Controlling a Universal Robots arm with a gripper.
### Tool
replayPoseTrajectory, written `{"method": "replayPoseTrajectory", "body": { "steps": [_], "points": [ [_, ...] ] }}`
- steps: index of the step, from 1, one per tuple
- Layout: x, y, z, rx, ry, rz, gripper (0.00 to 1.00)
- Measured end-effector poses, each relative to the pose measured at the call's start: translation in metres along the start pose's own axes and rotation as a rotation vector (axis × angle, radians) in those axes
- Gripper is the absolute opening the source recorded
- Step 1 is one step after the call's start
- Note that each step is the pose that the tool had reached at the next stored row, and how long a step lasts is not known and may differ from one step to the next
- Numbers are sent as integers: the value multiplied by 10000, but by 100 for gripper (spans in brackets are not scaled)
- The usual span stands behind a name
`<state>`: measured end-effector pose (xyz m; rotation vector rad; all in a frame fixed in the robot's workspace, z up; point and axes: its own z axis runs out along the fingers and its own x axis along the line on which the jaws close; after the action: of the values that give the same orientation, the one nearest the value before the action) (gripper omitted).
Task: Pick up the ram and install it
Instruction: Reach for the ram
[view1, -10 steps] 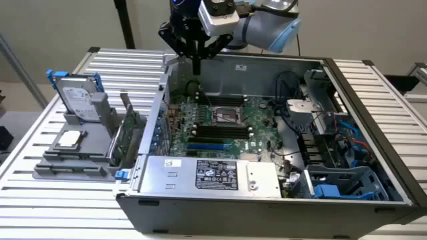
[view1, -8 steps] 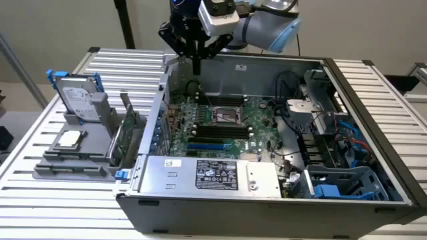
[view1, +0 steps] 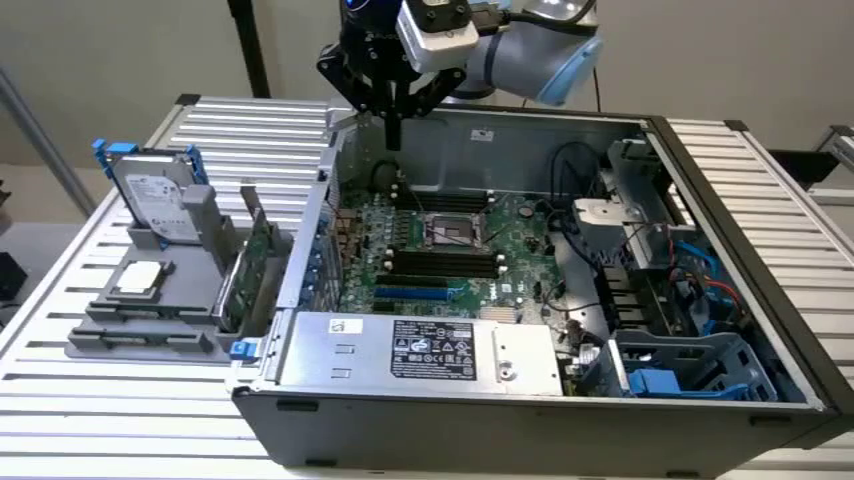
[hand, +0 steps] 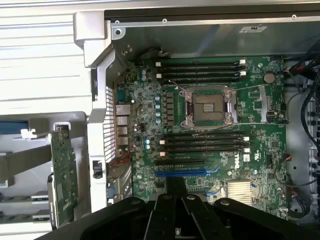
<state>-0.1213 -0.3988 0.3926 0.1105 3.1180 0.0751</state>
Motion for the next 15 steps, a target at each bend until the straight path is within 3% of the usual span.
{"method": "replayPoseTrajectory", "body": {
  "steps": [6,15],
  "points": [
    [30,-33,-3,1,1,0,0],
    [373,-255,-20,1,0,-1,0]
  ]
}}
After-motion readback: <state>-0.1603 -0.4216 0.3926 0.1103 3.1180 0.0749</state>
